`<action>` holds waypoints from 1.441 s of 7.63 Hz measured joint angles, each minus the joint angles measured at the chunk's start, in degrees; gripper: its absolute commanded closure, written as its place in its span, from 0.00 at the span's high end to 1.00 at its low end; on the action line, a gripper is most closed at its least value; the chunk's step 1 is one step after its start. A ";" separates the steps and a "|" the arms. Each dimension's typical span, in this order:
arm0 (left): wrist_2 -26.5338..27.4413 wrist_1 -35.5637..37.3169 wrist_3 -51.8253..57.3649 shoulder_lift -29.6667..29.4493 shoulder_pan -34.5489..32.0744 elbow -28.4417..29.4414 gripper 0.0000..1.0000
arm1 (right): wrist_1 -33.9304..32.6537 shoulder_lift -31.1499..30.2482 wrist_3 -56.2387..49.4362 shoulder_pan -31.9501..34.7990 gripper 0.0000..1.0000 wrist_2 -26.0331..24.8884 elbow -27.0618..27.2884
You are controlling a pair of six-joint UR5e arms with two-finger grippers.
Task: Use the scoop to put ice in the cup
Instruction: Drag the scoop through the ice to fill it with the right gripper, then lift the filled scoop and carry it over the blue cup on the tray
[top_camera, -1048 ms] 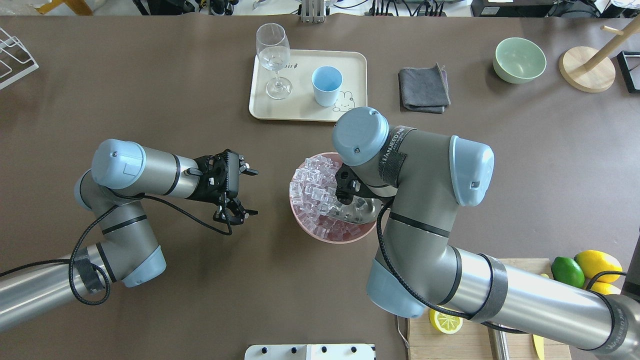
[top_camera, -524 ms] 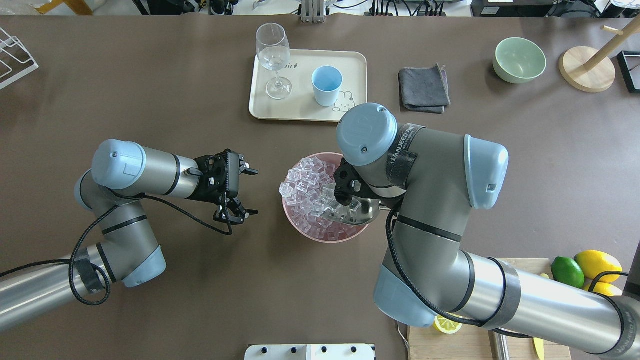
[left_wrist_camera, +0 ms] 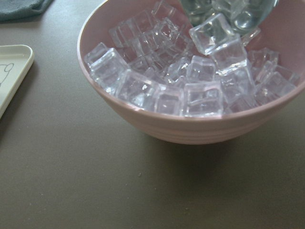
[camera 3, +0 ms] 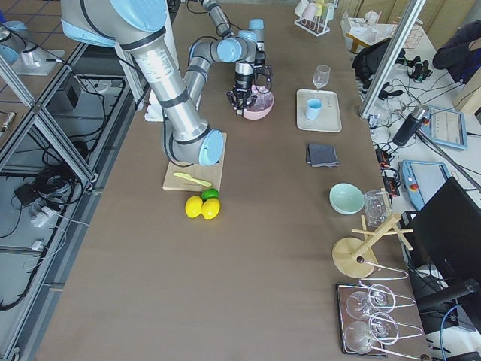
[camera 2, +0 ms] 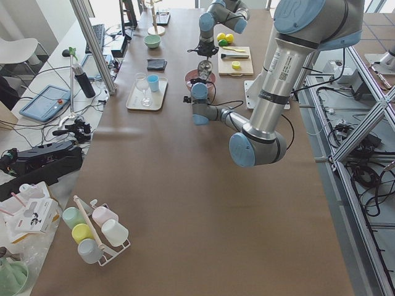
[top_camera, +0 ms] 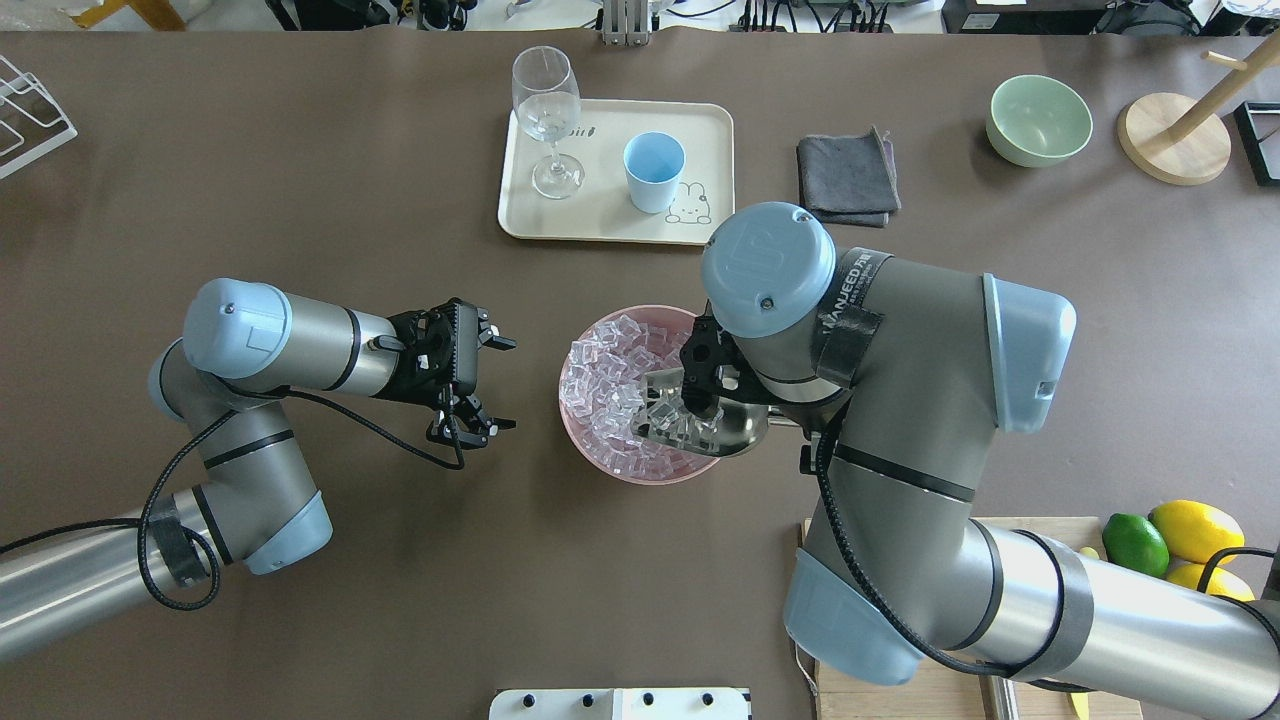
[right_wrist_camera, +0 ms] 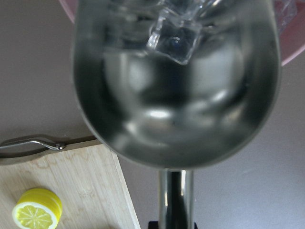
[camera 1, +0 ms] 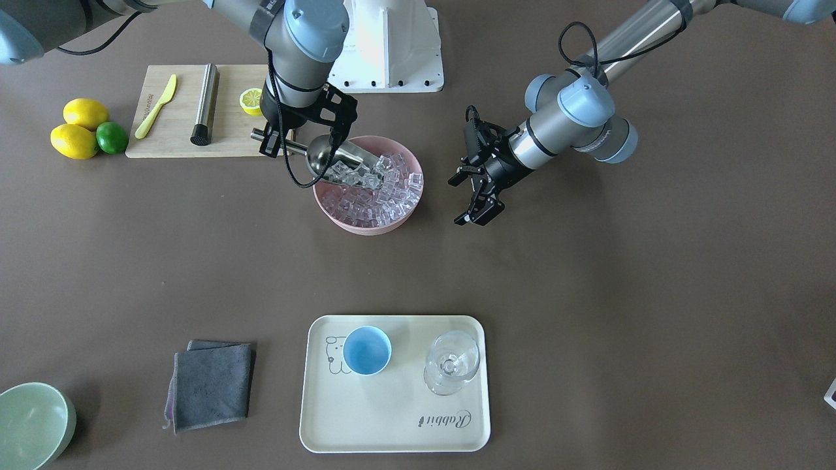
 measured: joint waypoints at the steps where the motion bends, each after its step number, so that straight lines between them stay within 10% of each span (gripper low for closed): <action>1: -0.04 0.00 -0.02 0.00 -0.02 0.00 0.98 | 0.32 -1.09 0.00 0.02 0.00 -0.02 1.72; 11: -0.09 0.00 -0.06 -0.08 -0.27 -0.06 0.98 | 17.16 -10.35 17.64 10.47 0.00 14.98 8.05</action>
